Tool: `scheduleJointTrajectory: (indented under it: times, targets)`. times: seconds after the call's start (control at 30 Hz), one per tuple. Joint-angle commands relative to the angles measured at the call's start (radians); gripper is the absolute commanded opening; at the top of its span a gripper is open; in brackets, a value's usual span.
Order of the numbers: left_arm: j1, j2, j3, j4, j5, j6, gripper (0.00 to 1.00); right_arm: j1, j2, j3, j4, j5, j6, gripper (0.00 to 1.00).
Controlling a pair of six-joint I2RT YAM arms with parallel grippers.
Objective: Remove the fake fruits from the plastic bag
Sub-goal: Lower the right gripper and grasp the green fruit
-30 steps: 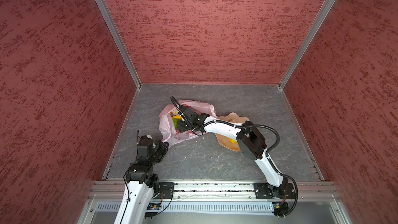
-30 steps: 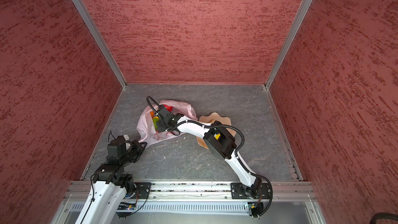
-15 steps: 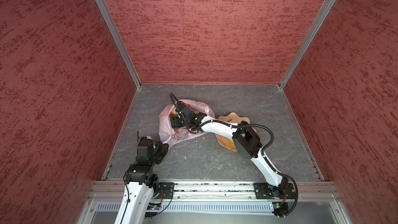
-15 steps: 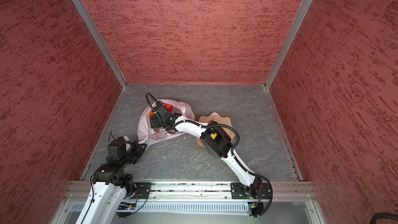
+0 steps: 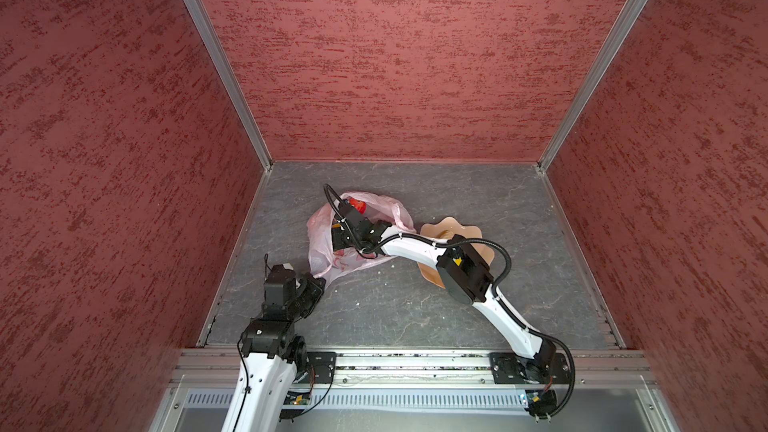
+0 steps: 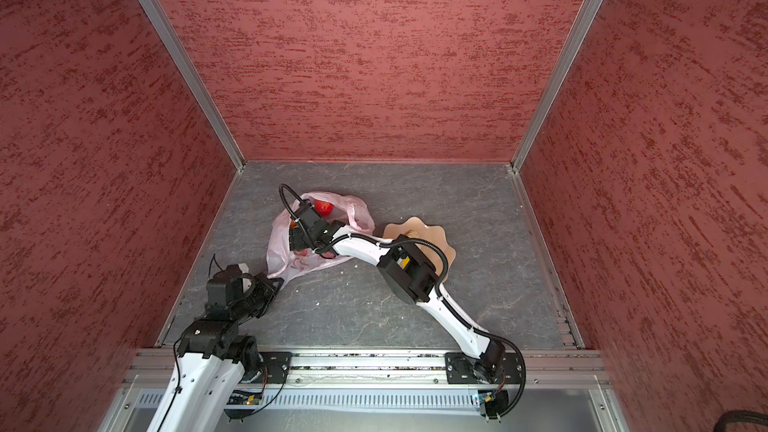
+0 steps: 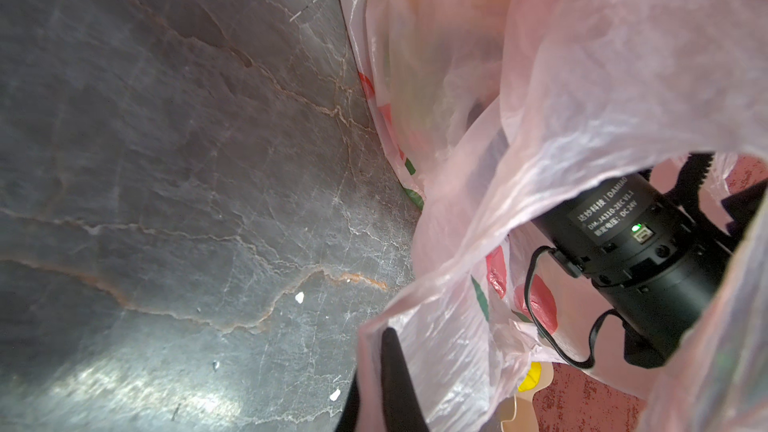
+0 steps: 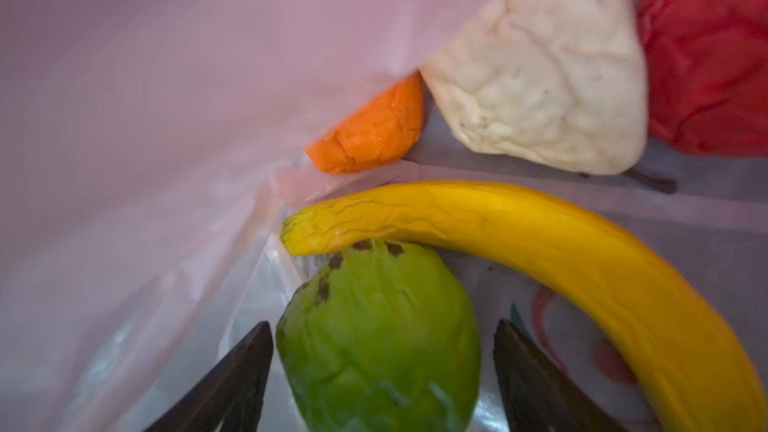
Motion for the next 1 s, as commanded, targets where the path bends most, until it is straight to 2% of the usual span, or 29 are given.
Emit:
scheduleJointTrajectory:
  times: [0.0,0.13,0.47,0.97]
  targets:
    - [-0.004,-0.014,0.009,-0.009,0.008,-0.001,0.00,-0.002,0.022,0.030,0.004,-0.016,0.023,0.82]
    - [-0.005,-0.018,0.004,-0.007,0.009,-0.004,0.00,-0.006,0.033,0.030,0.016,-0.020,0.030,0.79]
    - [-0.004,-0.005,-0.005,0.015,0.013,-0.008,0.00,-0.006,0.009,0.005,0.029,-0.033,0.024,0.61]
    - [-0.005,0.050,0.001,0.075,0.004,-0.005,0.00,0.008,-0.226,-0.257,0.106,-0.060,0.000,0.54]
